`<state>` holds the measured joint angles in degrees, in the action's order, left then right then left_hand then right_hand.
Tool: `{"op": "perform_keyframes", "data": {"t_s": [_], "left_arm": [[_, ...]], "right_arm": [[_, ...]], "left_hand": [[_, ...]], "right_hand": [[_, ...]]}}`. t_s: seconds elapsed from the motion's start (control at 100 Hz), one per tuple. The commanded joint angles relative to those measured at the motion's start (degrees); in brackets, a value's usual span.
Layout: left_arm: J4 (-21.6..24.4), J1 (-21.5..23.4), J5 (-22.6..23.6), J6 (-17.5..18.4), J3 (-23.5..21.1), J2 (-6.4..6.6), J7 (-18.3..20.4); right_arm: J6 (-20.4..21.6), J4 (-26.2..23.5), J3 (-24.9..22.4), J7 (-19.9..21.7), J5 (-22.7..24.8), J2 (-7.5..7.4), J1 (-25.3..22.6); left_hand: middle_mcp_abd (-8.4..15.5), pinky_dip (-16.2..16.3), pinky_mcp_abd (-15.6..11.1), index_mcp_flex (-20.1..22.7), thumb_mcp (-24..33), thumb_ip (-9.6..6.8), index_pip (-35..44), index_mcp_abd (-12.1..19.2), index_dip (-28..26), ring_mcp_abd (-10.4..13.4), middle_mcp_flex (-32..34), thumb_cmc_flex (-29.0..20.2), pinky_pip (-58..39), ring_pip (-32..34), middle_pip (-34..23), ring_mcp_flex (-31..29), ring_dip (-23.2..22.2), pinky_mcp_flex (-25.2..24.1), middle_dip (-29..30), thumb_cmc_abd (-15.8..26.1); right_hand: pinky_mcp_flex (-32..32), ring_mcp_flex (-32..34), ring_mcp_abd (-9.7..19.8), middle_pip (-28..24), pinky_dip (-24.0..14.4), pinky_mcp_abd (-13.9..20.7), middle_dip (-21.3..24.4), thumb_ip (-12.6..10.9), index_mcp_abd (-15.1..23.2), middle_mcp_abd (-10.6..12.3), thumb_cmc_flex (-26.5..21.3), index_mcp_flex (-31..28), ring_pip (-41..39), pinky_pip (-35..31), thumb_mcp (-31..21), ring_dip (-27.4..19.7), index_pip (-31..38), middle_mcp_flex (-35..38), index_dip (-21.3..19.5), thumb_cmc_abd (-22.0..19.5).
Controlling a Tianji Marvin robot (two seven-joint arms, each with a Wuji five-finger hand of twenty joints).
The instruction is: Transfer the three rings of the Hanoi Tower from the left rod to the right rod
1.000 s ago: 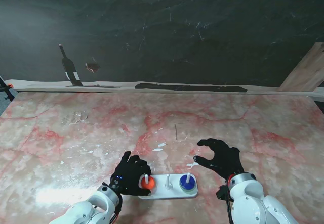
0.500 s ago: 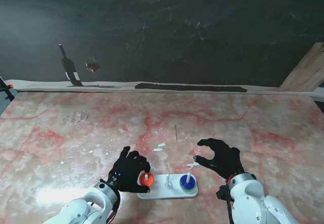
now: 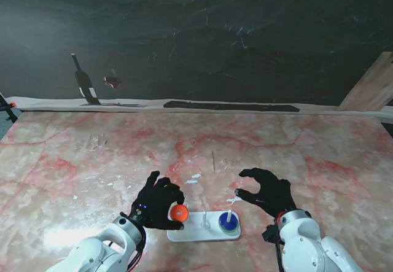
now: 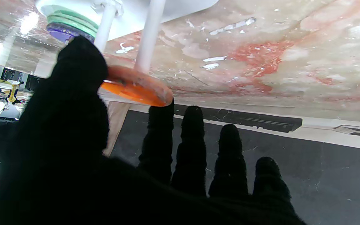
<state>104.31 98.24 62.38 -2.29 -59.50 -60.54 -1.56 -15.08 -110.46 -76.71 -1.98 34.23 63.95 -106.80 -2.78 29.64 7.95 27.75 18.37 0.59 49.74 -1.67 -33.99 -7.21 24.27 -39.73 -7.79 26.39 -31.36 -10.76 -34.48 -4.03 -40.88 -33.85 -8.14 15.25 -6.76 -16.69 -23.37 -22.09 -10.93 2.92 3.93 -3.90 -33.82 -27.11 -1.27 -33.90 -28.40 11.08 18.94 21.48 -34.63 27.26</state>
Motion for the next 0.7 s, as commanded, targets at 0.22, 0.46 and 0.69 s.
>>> {"op": "perform_keyframes", "data": {"t_s": [0.22,0.46,0.69], "left_arm": [[2.6,0.2,-0.56,0.65,-0.55,0.12,1.54],[3.79,-0.52,-1.27,0.71,-0.15,0.11,2.8],[3.52,-3.94,-2.74,0.82,2.91,-0.08,2.99]], "right_arm": [[0.23,-0.21,-0.16,0.2,-0.52,0.3,-0.64],[-0.01,-0.28,-0.43,0.23,-0.76,0.34,-0.83],[-0.63,-0.17,-1.0,0.28,-1.0,0.38,-1.13]], "left_hand": [[1.09,1.59,-0.06,6.19,6.4,-0.26,8.15,6.03,-1.83,-0.27,1.5,-4.48,-0.13,-0.68,1.16,-0.61,0.19,-0.58,0.51,2.15],[0.97,1.95,-0.01,6.3,6.6,-0.17,7.98,6.05,-1.89,-0.34,1.8,-4.37,-0.22,-0.8,1.34,-0.85,0.22,-0.61,0.6,2.03],[0.97,2.23,0.03,6.57,6.62,-0.1,7.85,6.07,-1.9,-0.35,1.81,-4.31,-0.27,-0.93,1.38,-0.96,0.25,-0.65,0.61,2.02]], "right_hand": [[-0.97,-0.15,-0.02,0.03,-1.28,0.4,-0.12,-0.8,-0.35,-0.25,-1.07,0.81,0.41,-0.69,0.93,0.94,-0.81,-1.2,-0.09,-0.41],[-0.97,-0.15,-0.12,0.04,-1.4,0.34,-0.12,-0.81,-0.45,-0.36,-1.17,0.75,0.42,-0.67,0.91,0.93,-0.83,-1.27,-0.08,-0.38],[-0.99,-0.15,-0.12,0.04,-1.48,0.35,-0.12,-0.8,-0.47,-0.4,-1.15,0.77,0.42,-0.61,0.97,0.93,-0.86,-1.27,-0.06,-0.42]]}}
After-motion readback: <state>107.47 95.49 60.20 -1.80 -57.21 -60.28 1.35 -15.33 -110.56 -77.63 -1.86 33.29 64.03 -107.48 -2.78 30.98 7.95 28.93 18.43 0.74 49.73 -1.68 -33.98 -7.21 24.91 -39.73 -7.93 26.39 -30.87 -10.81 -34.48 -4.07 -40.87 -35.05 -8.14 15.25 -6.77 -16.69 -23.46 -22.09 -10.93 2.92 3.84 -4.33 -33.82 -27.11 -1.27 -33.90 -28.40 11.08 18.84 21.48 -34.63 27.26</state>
